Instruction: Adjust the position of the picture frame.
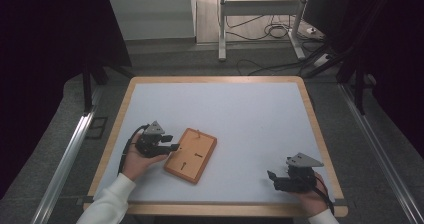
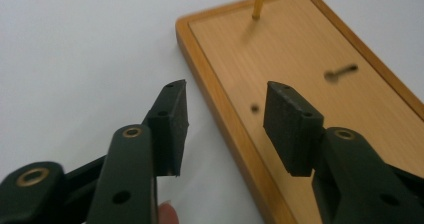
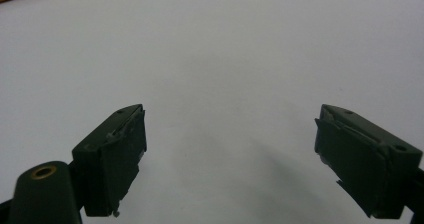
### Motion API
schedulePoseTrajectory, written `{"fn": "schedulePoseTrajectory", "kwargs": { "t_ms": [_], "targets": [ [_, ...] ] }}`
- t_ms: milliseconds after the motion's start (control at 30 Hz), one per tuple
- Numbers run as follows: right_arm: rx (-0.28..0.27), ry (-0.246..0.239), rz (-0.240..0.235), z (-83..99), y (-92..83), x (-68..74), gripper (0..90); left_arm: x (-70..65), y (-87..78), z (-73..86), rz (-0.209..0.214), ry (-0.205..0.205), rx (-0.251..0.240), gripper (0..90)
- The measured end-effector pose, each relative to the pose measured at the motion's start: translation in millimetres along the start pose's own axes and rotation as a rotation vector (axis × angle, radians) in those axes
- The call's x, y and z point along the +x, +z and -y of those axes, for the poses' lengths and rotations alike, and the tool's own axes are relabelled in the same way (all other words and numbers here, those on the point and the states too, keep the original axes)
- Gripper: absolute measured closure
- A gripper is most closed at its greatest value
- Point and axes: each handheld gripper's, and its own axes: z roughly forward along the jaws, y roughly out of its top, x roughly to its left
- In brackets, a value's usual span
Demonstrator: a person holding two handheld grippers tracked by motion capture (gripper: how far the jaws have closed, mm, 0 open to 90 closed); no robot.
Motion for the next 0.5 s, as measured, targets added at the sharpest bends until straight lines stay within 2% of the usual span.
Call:
{"fn": "schedulePoseTrajectory", "kwargs": {
  "t_ms": [100, 167, 267, 333, 500],
  "targets": [
    [0.003, 0.004, 0.003, -0.3, 0.2, -0.7, 13.4, -4.2, -6.5, 10.0, -0.017, 0.023, 0.025, 61.2],
    [0.003, 0.004, 0.006, -0.3, 0.6, -1.0, 13.4, -6.0, -10.5, 13.6, -0.028, 0.038, 0.046, 74.6],
    [0.006, 0.003, 0.006, -0.7, 1.1, -0.3, 13.4, -7.1, -16.2, 15.1, -0.036, 0.044, 0.073, 86.9],
    [0.007, -0.002, 0.005, -0.9, 1.2, 0.5, 13.4, -7.3, -18.3, 16.9, -0.038, 0.05, 0.081, 89.7],
    [0.011, 0.001, 0.005, -0.8, 1.5, 0.0, 13.4, -8.4, -16.3, 24.8, -0.002, 0.051, 0.115, 90.0]
  ]
}}
